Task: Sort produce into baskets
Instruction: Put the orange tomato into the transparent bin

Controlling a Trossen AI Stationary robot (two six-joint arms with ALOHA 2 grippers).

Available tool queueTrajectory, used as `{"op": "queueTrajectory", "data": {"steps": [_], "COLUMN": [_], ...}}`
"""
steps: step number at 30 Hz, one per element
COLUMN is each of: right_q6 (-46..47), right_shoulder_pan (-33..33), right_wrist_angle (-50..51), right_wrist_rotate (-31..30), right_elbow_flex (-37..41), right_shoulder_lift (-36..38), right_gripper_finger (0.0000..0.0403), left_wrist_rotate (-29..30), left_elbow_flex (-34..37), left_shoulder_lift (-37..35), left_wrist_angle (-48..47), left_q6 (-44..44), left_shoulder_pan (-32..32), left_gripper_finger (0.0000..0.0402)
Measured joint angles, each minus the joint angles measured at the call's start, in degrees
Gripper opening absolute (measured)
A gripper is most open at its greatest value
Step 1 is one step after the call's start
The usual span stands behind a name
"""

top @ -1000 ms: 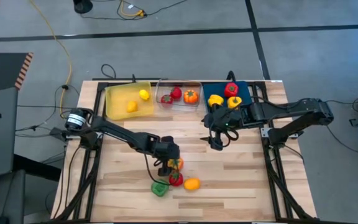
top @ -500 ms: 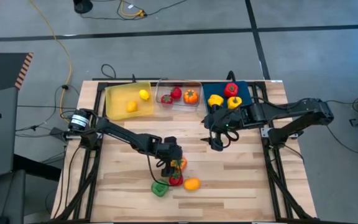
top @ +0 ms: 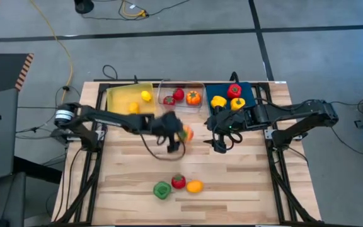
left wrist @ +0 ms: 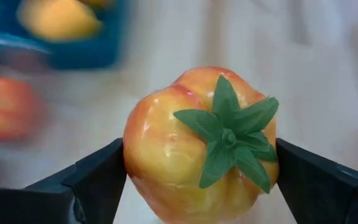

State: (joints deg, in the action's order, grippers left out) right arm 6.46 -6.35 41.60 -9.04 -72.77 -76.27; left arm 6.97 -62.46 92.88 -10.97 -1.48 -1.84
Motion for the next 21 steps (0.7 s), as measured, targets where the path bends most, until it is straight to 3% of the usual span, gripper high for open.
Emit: {"op": "queueTrajectory", "data": {"steps": [4, 8, 14, 21], "right_q6": [0.02, 0.02, 0.04, 0.09], "right_shoulder_pan": [0.0, 0.0, 0.0, 0.0], "right_wrist_angle": [-0.02, -0.04, -0.07, -0.07], "right_wrist_rotate": [0.02, 0.0, 0.01, 0.02], "right_elbow_flex": [0.0, 0.0, 0.0, 0.0], "right_shoulder_lift": [0.0, 0.0, 0.0, 0.0], "right_gripper_finger": [0.0397, 0.0397, 0.0397, 0.0397], "left_wrist_rotate": [4.6, 5.43, -1.76, -6.19], "left_elbow_flex": [0.0, -0.04, -0.04, -0.04], "left_shoulder_lift": [-4.46, -6.71, -4.45, 1.6], "left_wrist_angle": [1.54, 5.12, 9.19, 10.26], "left_q6": [3.96, 4.31, -0.74, -2.81], "left_shoulder_pan": [-6.24, -13.52, -22.64, -26.16], "left_gripper_finger": [0.0349, 0.035, 0.0351, 0.0351]}}
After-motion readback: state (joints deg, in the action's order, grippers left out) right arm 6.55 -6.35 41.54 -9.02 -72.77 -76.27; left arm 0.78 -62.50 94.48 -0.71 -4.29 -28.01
